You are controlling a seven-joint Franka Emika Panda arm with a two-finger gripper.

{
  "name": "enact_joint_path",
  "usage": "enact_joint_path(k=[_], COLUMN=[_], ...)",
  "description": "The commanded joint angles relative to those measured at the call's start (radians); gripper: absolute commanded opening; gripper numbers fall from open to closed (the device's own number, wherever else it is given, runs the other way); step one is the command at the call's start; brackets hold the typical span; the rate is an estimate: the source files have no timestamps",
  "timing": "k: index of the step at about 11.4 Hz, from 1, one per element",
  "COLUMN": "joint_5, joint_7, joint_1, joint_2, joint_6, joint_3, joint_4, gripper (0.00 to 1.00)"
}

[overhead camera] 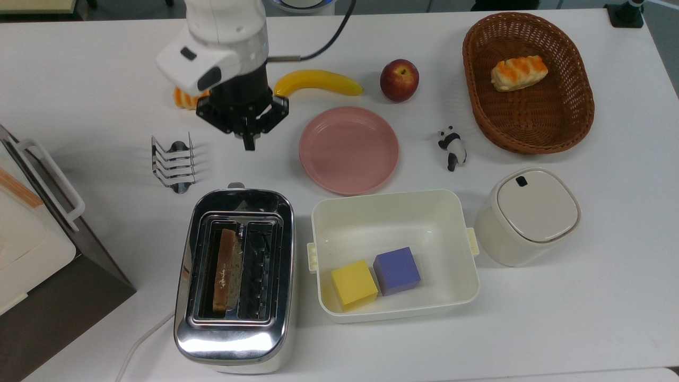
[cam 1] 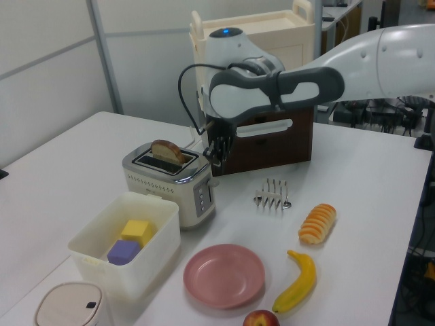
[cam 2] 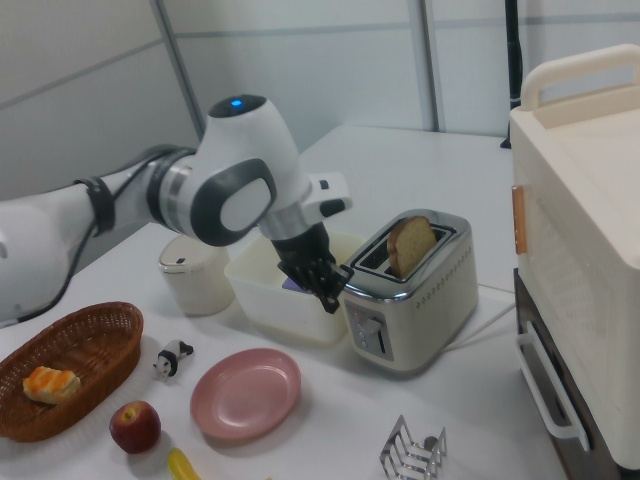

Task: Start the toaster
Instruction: 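Move the gripper down toward the lever on the silver toaster's side, then press the toaster lever down with the gripper, lowering the bread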

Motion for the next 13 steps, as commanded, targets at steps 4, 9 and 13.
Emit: enact_joint_path(k=[4, 9, 13], joint_5=[0.002, -0.041, -0.097], joint_7=[-0.026, -0.024, -0.027], joint_1=[-0.016, -0.026, -0.021], joint_2=[0.108, 0.181, 0.235], joint_6=[0.063, 0.155, 0.157], joint_3=[-0.008, -0.009, -0.008], joint_4=[0.053, 0.052, 0.044], gripper=[0.0, 0.0, 0.0])
